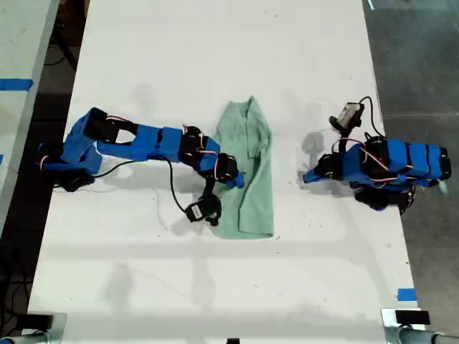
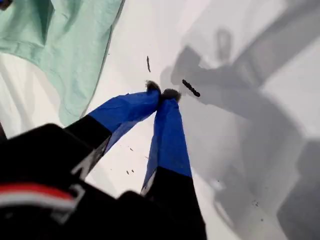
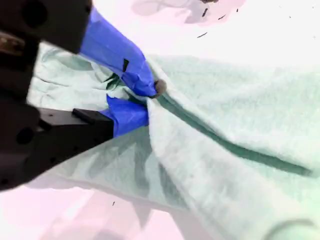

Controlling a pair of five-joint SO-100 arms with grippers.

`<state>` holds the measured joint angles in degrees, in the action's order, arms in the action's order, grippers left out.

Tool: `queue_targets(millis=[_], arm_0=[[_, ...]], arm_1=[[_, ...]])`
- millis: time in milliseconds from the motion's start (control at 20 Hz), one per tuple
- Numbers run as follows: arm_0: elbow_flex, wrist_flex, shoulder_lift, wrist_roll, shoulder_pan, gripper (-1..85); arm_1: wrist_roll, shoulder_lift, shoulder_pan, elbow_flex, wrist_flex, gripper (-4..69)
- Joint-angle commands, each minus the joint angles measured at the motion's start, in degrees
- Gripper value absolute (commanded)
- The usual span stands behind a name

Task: Fold t shirt

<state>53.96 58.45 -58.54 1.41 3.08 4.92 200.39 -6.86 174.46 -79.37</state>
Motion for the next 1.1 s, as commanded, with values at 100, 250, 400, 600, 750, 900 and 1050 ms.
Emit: queue_targets(millis=[100, 250, 400, 600, 750, 900, 1050], arm_0=[[-3.16, -7.29, 3.87, -1.76, -0.26, 7.5], [-3.16, -8.96, 5.19, -3.52, -0.26, 9.7], [-3.16, -7.65, 3.34, -2.29, -0.18, 9.9], [-3.16, -1.23, -3.87, -1.67, 0.00, 10.6], [-3.16, 11.43, -12.57, -4.31, 0.26, 10.4], [-2.46, 23.64, -22.94, -6.15, -0.18, 10.1], [5.89, 31.55, -36.21, -2.46, 0.62, 0.1]], arm_1=[[1.49, 0.62, -0.09, 2.99, 1.41, 1.6], [1.49, 0.62, -0.09, 2.99, 1.41, 1.6], [1.58, 0.62, -0.09, 2.99, 1.41, 1.6], [1.67, 0.62, -0.09, 2.99, 1.49, 1.6], [1.67, 0.62, -0.26, 2.99, 1.49, 1.6], [1.76, 0.62, -0.35, 2.99, 1.58, 1.6], [1.58, 0.62, -0.35, 2.99, 1.58, 1.6]])
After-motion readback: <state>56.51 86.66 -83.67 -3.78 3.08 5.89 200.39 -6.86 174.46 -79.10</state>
